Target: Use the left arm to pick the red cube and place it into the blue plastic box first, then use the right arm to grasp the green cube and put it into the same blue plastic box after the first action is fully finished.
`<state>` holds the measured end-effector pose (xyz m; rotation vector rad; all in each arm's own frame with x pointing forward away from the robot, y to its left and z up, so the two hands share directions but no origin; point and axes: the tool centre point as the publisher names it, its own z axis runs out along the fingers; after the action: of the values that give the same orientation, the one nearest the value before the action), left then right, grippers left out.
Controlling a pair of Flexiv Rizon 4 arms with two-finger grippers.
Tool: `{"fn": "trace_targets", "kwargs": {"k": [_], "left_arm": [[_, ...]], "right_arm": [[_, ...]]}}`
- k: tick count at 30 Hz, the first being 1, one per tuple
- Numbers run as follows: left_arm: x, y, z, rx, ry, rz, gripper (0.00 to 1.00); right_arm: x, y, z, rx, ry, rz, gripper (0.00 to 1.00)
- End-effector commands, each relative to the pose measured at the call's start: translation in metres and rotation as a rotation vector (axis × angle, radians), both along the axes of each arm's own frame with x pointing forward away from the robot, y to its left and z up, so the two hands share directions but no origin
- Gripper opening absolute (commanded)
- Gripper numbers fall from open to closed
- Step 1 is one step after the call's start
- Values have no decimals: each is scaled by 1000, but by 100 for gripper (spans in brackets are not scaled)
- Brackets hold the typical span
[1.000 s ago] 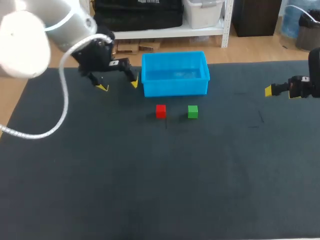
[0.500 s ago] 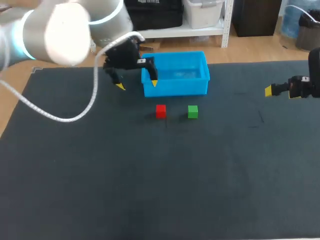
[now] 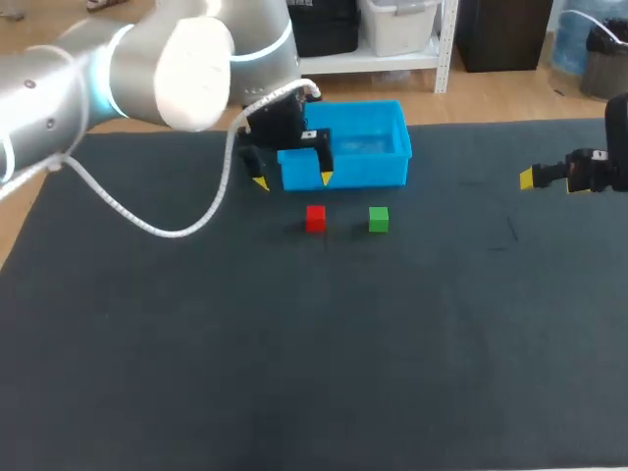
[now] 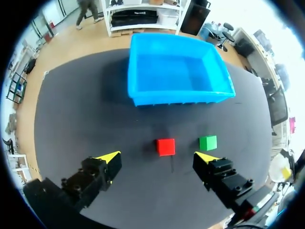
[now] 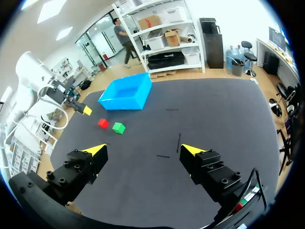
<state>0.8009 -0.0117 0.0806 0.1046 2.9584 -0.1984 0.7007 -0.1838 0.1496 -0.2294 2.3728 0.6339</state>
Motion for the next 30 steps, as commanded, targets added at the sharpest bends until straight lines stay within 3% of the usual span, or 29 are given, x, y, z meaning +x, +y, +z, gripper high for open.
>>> {"fn": "trace_targets", "kwargs": {"k": [1, 21, 30], "left_arm": [[6, -7, -13, -3, 9, -3, 100], [10, -20, -65, 17, 26, 17, 100], [14, -25, -76, 19, 36, 23, 100]], "right_arm": [[0, -1, 0, 1, 0, 2, 100], [0, -1, 0, 1, 0, 2, 100], [0, -1, 0, 1, 0, 2, 100]]}}
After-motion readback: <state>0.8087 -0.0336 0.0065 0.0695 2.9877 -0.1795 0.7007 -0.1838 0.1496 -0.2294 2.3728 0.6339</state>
